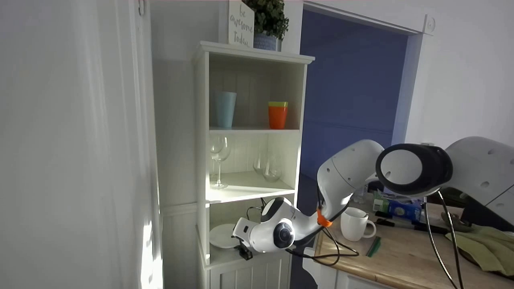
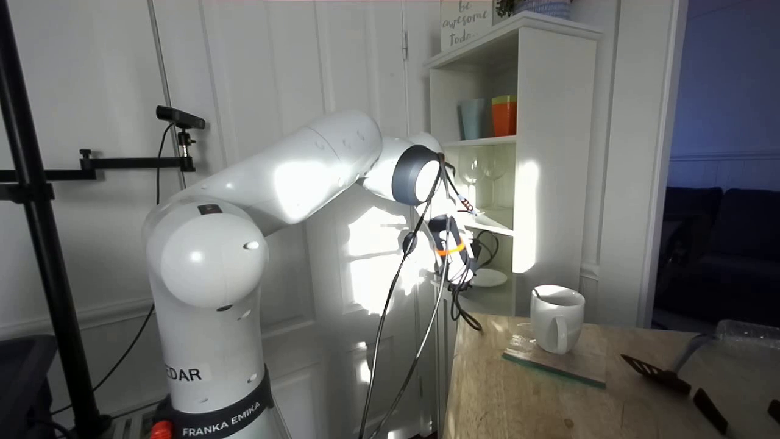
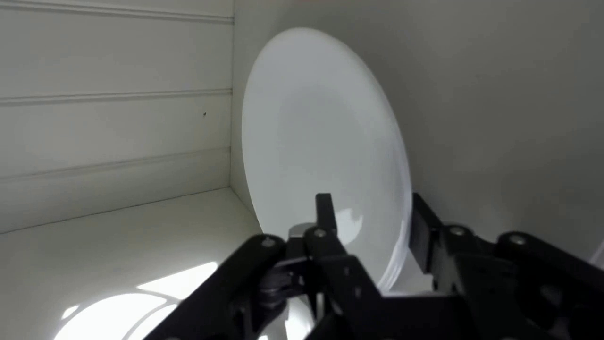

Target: Pick up the white plates and put them on the bottom white shelf

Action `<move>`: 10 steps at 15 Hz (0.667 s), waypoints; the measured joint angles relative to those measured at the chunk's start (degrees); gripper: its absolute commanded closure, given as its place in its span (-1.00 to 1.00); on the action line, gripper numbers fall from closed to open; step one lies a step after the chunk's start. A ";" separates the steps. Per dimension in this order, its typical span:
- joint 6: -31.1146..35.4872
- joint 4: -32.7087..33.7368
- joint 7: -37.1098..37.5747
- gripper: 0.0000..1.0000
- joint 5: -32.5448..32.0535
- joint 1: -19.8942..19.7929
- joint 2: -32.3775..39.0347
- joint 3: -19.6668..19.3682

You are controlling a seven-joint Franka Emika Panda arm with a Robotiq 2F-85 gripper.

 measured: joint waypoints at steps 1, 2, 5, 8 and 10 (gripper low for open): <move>0.16 0.12 -0.01 0.13 0.00 0.00 0.01 0.00; 0.35 0.23 -0.02 0.08 0.00 0.02 0.01 0.00; 0.95 0.44 -0.12 -0.48 0.00 0.10 0.01 0.01; 1.65 0.48 -0.51 -0.88 0.00 0.21 -0.02 0.10; 2.00 0.54 -0.70 -1.00 0.00 0.22 -0.24 0.16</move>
